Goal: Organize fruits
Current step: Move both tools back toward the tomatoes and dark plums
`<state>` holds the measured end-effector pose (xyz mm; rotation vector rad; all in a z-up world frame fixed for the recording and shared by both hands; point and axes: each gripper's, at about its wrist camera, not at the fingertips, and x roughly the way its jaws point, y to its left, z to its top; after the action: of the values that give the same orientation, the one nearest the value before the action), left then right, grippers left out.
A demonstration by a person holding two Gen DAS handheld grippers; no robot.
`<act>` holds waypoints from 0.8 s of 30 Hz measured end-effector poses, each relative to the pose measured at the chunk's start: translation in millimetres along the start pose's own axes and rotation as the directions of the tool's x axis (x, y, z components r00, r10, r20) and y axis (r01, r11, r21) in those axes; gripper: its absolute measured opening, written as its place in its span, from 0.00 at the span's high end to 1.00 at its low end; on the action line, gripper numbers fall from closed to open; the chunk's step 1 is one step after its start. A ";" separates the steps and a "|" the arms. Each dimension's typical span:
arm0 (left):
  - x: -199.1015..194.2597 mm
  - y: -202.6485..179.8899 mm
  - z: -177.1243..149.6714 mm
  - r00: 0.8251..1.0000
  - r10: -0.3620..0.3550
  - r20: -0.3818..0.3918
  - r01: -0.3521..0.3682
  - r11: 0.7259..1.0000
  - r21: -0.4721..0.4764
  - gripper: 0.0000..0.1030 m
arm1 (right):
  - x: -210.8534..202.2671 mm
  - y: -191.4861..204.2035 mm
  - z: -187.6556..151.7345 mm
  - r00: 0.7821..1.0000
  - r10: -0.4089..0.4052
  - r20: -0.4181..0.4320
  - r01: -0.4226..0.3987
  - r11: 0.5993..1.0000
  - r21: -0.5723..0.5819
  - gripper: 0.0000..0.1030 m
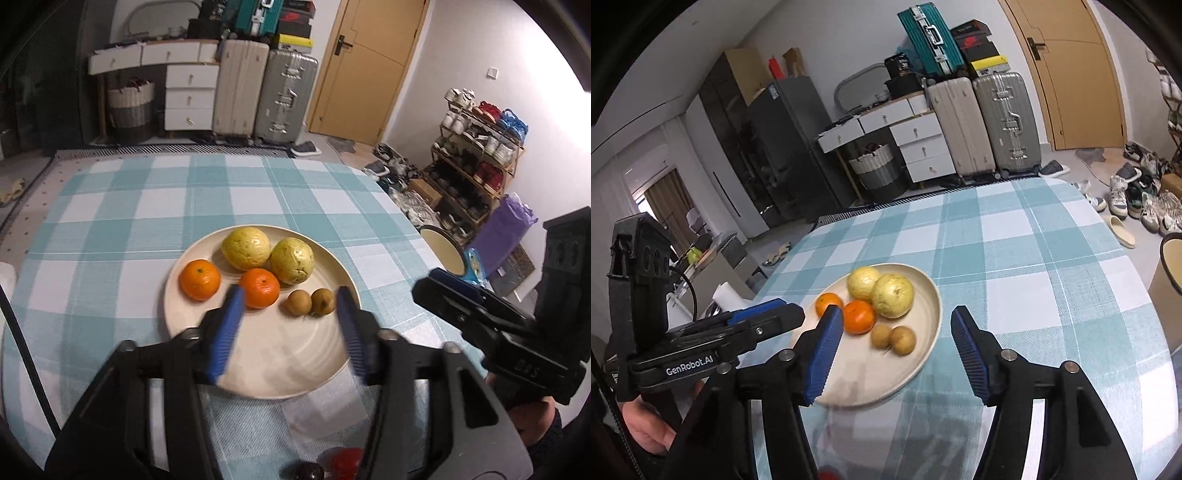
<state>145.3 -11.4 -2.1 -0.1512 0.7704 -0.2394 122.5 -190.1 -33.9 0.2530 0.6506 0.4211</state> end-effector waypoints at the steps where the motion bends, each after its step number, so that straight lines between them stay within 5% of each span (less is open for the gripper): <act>1: -5.2 -0.4 -0.9 1.000 0.003 0.011 -0.003 1.000 0.004 0.41 | -4.1 2.4 -1.8 1.000 -0.002 0.006 0.002 1.000 -0.002 0.26; 5: -25.6 -5.1 -7.4 0.999 0.026 0.043 -0.027 0.999 0.023 0.40 | -21.8 11.5 -8.6 0.999 -0.001 0.046 0.002 1.000 -0.010 0.15; 9: -41.4 -5.0 -14.8 0.998 0.039 0.057 -0.039 0.999 0.012 0.25 | -35.4 21.3 -13.3 0.998 -0.006 0.063 0.008 1.000 -0.027 0.05; 16: -58.7 0.2 -34.1 0.996 0.066 0.059 -0.065 0.998 -0.011 0.20 | -60.2 38.2 -20.5 0.992 -0.015 0.122 0.024 0.997 -0.074 0.00; 21: -68.6 4.4 -48.5 0.995 0.075 0.068 -0.073 0.997 -0.029 0.01 | -71.2 49.6 -29.7 0.989 -0.013 0.147 0.031 0.992 -0.123 0.00; 24: -76.6 5.6 -55.4 0.993 0.087 0.084 -0.084 0.996 -0.030 0.01 | -73.6 54.9 -35.5 0.990 -0.015 0.138 0.036 0.988 -0.148 0.00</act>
<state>54.2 11.9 8.7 -0.1518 0.6934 -0.1407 31.0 -171.5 -2.7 0.1287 0.4848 0.4220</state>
